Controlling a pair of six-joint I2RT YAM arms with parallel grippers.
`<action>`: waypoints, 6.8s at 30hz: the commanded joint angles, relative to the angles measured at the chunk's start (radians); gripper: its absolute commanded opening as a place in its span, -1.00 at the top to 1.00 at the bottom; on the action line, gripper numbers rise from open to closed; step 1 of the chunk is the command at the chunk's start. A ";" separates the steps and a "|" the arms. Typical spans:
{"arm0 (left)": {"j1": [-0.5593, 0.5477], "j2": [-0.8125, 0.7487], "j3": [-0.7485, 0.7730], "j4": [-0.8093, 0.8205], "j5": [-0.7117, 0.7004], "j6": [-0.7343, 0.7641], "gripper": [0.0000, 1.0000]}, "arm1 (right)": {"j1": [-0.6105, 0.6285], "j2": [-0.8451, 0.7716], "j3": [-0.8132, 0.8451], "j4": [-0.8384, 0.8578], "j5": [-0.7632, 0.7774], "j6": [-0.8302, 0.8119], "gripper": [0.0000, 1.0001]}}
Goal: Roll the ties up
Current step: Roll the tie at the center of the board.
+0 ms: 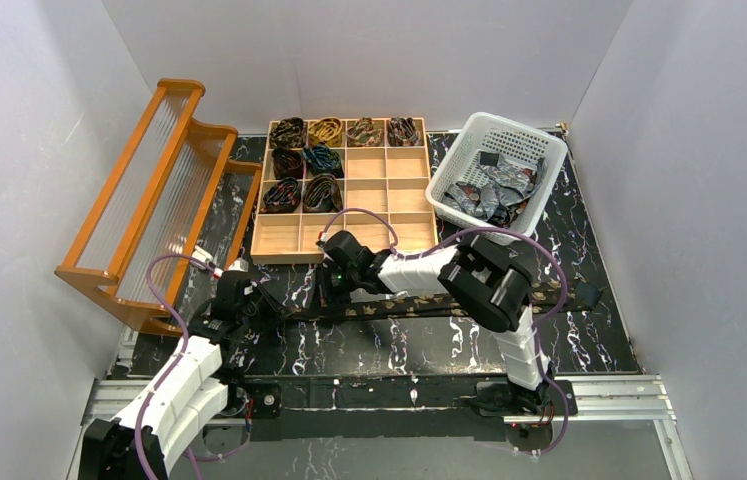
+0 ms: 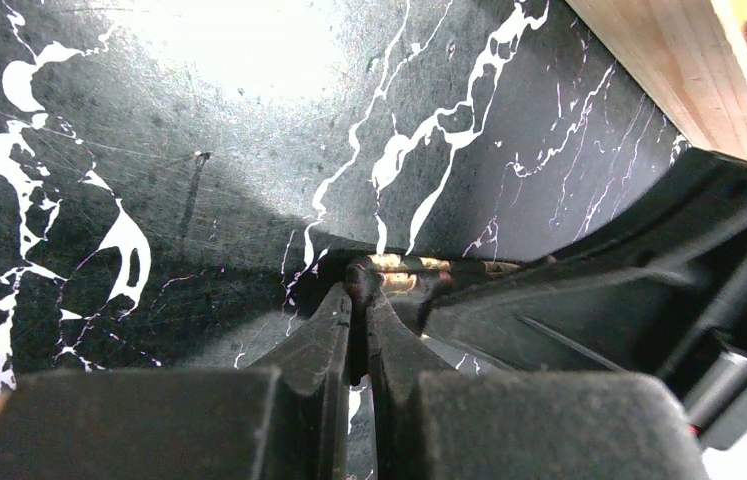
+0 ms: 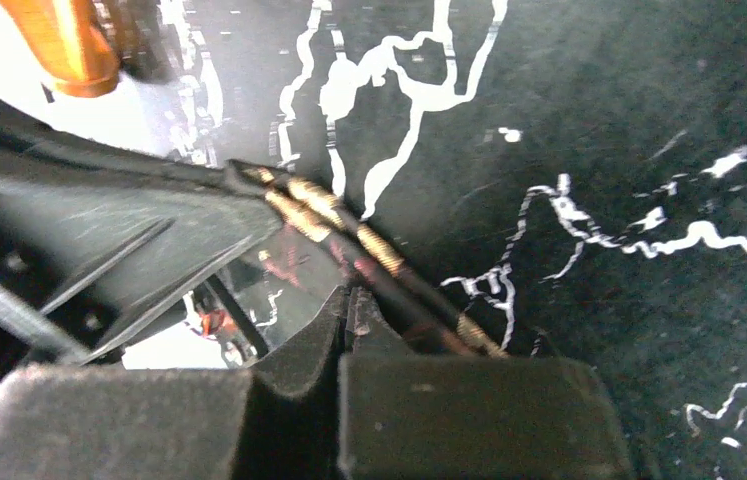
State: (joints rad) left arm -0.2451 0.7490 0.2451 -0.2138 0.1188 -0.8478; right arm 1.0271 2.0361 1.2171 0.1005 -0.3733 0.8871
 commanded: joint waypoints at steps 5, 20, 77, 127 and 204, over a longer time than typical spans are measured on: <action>0.002 -0.006 0.023 -0.025 -0.018 0.000 0.72 | -0.005 0.074 0.082 -0.240 0.093 -0.021 0.97; 0.000 -0.070 0.011 -0.085 -0.064 -0.052 0.16 | -0.012 0.124 0.107 -0.294 0.069 -0.055 0.97; -0.062 0.003 0.212 -0.001 0.141 0.053 1.00 | -0.028 0.085 0.140 -0.434 0.196 -0.074 0.97; -0.412 0.473 0.288 0.299 -0.049 0.015 1.00 | -0.214 -0.483 -0.230 -0.278 0.293 -0.051 0.66; -0.120 0.343 0.041 0.397 0.222 -0.040 -0.49 | -0.242 -0.188 -0.291 0.102 -0.228 0.128 0.64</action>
State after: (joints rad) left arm -0.4065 1.0760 0.3267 0.1066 0.2592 -0.8810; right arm 0.8009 1.8385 0.9501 0.0864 -0.5125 0.9874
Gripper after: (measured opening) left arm 0.740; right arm 0.214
